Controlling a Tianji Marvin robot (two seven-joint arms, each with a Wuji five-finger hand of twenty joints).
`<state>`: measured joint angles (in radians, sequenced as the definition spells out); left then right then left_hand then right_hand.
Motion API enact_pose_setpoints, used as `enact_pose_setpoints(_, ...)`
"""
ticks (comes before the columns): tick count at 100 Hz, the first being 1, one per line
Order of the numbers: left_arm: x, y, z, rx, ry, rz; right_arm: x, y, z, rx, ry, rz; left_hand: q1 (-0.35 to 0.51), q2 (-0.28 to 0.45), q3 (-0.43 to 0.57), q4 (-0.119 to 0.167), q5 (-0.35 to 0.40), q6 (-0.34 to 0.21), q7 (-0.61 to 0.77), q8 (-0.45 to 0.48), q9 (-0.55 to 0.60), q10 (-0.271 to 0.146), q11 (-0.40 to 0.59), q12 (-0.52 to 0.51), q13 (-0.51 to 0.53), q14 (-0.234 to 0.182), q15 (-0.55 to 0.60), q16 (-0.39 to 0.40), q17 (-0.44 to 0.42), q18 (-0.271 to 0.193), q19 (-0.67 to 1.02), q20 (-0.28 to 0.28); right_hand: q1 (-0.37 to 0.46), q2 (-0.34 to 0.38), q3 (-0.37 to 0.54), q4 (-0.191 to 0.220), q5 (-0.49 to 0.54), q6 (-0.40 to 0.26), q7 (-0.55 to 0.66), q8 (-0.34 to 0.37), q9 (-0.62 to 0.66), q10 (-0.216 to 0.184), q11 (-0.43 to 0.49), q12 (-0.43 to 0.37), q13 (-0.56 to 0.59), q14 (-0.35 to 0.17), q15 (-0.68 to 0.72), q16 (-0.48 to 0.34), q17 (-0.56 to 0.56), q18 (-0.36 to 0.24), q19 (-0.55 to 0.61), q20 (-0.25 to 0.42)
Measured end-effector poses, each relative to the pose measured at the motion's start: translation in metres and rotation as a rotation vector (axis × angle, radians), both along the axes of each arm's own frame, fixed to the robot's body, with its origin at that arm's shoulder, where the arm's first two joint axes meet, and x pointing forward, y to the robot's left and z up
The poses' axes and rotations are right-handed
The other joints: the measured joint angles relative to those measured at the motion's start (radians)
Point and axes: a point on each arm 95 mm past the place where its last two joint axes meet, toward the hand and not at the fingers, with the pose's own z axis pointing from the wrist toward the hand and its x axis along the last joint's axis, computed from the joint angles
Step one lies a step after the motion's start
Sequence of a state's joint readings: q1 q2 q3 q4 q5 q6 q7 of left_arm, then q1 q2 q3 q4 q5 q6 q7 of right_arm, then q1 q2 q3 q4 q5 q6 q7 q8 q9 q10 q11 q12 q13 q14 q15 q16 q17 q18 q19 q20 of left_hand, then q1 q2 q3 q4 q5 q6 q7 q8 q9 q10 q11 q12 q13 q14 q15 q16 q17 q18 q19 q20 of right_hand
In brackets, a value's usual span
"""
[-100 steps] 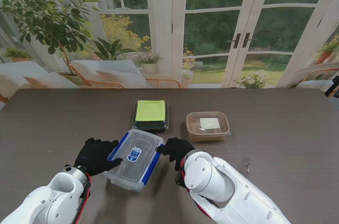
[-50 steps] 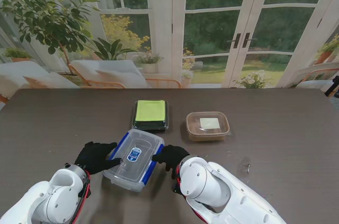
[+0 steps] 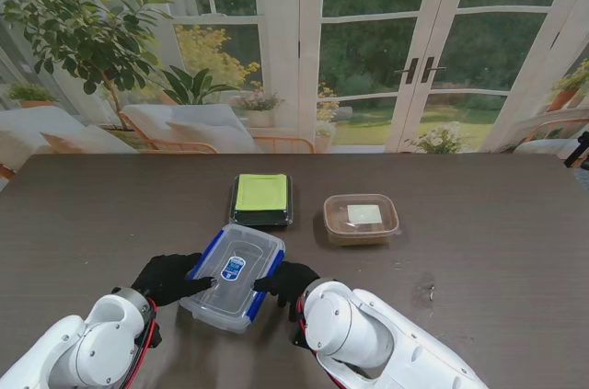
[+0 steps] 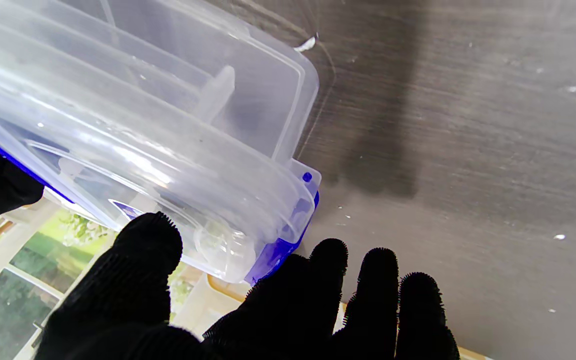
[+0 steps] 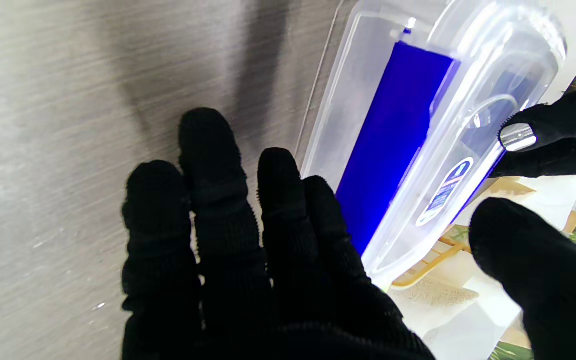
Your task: Pair container bodies with their lids
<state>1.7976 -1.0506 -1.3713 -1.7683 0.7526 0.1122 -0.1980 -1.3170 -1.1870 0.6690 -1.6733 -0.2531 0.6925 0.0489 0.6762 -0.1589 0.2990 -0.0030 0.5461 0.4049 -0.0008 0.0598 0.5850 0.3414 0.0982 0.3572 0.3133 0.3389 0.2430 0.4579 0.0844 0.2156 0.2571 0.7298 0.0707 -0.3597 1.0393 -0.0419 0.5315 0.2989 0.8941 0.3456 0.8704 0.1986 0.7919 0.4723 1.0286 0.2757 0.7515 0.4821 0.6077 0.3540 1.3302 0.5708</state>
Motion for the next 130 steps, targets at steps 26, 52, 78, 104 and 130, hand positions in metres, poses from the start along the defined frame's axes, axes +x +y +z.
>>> enact_pose_setpoints(26,-0.016,0.001,0.003,-0.029,0.005,0.034,-0.011,0.007,-0.004,0.007,-0.012,0.027,0.012,0.0,-0.004,0.0,0.001,0.04,-0.007,-0.001,0.0,0.023,0.0,0.003,0.0,0.002,0.001,0.0,0.0,0.009,0.0,0.012,0.0,0.0,0.0,0.0,0.0,0.065,0.0,-0.008,0.009,0.046,0.0,0.001,0.0,-0.001,0.0,0.0,0.0,0.0,0.0,0.0)
enact_pose_setpoints(52,-0.028,0.003,0.005,-0.074,-0.014,0.079,-0.023,0.024,-0.006,0.017,-0.011,0.072,0.043,0.0,-0.014,0.0,0.001,0.114,-0.055,-0.018,0.0,0.091,-0.001,0.011,0.001,0.011,0.001,0.0,0.0,0.023,0.0,0.015,0.0,0.0,0.0,0.0,0.0,0.065,0.002,-0.008,0.004,0.046,0.004,0.001,0.0,-0.007,-0.001,0.001,0.0,0.0,0.0,0.0)
enact_pose_setpoints(78,-0.027,0.006,0.002,-0.068,-0.013,0.086,-0.02,0.026,-0.004,0.02,-0.013,0.065,0.051,0.0,-0.018,0.0,-0.003,0.116,-0.073,-0.018,-0.004,0.095,-0.001,0.011,0.001,0.012,0.001,0.001,0.0,0.024,0.001,0.025,0.0,0.0,0.0,0.0,0.0,0.057,0.004,-0.008,0.004,0.045,-0.001,0.001,0.0,-0.007,-0.001,0.001,-0.001,0.0,0.0,0.0)
enact_pose_setpoints(104,-0.01,0.02,0.005,-0.021,-0.015,0.07,-0.015,0.026,0.0,0.033,-0.015,0.054,0.051,0.0,-0.018,-0.001,-0.002,-0.001,-0.021,-0.007,0.011,0.023,-0.001,0.012,0.002,0.013,0.001,0.011,0.004,0.024,0.001,0.037,0.0,0.0,0.0,0.0,-0.021,-0.061,0.004,-0.008,-0.014,-0.003,-0.021,0.001,0.0,-0.007,-0.001,0.001,-0.002,0.0,0.0,0.0)
enact_pose_setpoints(130,0.014,0.026,0.009,-0.003,-0.034,0.047,-0.009,0.022,0.003,0.048,-0.014,0.036,0.05,-0.002,-0.03,-0.001,0.015,-0.129,0.041,0.019,0.011,0.012,0.003,0.026,0.026,0.022,0.024,0.023,0.024,0.034,0.026,0.075,0.0,0.0,0.0,0.0,-0.021,-0.128,-0.002,-0.008,-0.015,-0.005,-0.021,0.001,0.0,-0.007,-0.001,0.001,-0.003,0.0,0.0,0.0)
